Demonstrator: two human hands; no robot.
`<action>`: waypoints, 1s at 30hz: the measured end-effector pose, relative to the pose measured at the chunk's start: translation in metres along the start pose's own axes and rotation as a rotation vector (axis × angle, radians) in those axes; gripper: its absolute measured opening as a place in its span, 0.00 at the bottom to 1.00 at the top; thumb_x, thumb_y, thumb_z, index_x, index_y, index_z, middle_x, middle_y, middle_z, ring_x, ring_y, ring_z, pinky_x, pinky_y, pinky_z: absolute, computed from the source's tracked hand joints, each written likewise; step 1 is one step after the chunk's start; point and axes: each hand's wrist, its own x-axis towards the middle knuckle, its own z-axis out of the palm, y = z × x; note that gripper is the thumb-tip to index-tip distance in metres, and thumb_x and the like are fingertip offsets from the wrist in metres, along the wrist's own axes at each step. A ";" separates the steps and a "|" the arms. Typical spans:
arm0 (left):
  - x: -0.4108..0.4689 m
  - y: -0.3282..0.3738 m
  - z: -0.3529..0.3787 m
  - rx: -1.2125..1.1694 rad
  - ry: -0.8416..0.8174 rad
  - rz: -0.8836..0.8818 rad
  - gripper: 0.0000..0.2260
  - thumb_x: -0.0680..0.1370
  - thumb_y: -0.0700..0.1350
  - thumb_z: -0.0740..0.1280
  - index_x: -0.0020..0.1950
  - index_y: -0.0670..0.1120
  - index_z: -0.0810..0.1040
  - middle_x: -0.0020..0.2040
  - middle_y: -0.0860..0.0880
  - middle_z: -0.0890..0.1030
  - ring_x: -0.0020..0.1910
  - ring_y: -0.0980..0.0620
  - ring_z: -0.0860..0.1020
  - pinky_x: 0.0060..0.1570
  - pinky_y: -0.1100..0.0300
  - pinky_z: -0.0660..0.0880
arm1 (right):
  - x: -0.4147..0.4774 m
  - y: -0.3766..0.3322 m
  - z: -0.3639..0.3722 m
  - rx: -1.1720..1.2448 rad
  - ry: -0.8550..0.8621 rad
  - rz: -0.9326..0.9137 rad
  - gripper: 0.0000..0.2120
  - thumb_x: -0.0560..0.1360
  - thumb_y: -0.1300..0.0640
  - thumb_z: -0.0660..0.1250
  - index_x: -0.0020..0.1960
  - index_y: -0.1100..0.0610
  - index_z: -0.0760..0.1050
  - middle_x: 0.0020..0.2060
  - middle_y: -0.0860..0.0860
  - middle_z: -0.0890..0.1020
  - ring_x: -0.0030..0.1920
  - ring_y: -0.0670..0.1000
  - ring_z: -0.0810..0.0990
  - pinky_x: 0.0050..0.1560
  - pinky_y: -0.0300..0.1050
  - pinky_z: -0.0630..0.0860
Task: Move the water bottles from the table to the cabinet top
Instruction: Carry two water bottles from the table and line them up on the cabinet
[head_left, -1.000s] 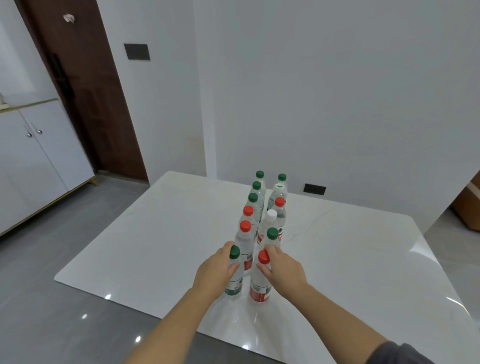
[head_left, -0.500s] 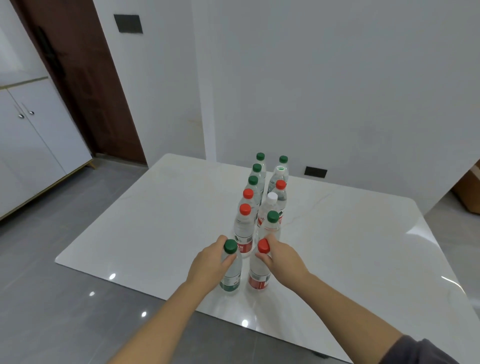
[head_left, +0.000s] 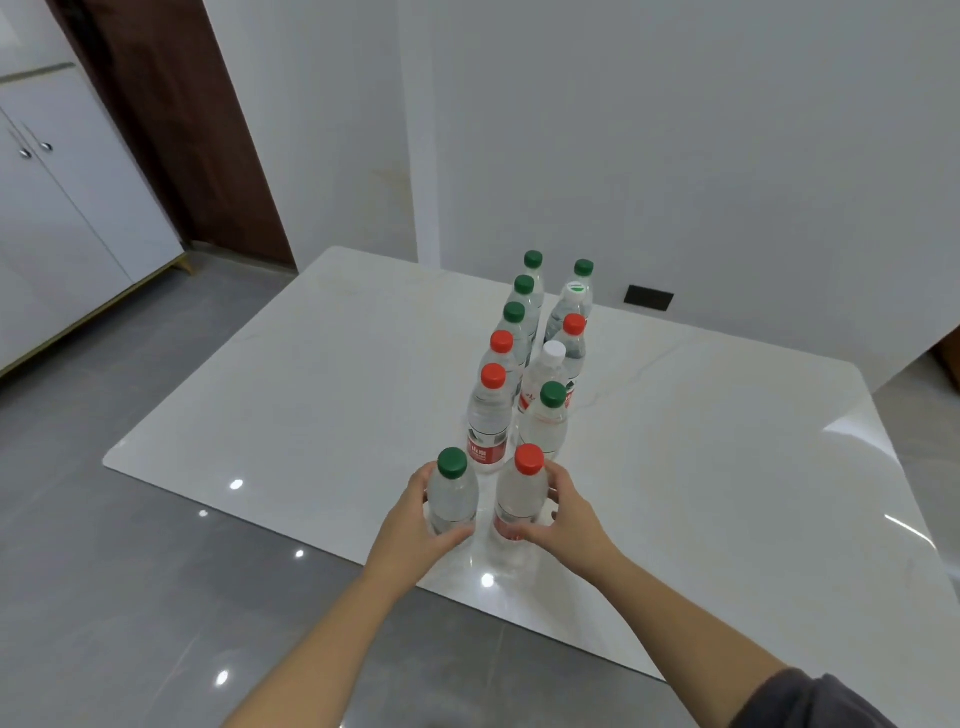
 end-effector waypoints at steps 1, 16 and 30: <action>0.001 -0.005 0.005 -0.019 0.006 -0.027 0.36 0.67 0.50 0.79 0.67 0.62 0.61 0.58 0.69 0.71 0.57 0.70 0.71 0.47 0.79 0.65 | 0.002 0.006 0.002 0.010 -0.001 0.012 0.40 0.66 0.46 0.80 0.68 0.38 0.58 0.57 0.28 0.70 0.57 0.31 0.71 0.50 0.25 0.66; 0.017 -0.045 0.045 -0.122 0.192 -0.195 0.26 0.66 0.49 0.79 0.54 0.67 0.68 0.50 0.65 0.79 0.48 0.70 0.77 0.46 0.70 0.75 | 0.034 0.046 0.037 0.092 -0.019 0.013 0.34 0.69 0.54 0.79 0.68 0.43 0.65 0.57 0.35 0.78 0.57 0.37 0.78 0.53 0.30 0.74; -0.029 0.039 -0.072 -0.268 0.581 -0.030 0.25 0.68 0.40 0.78 0.57 0.60 0.72 0.50 0.66 0.80 0.50 0.68 0.79 0.44 0.74 0.74 | 0.032 -0.089 0.041 0.121 -0.108 -0.341 0.28 0.67 0.53 0.79 0.61 0.38 0.69 0.55 0.37 0.79 0.56 0.38 0.78 0.54 0.35 0.77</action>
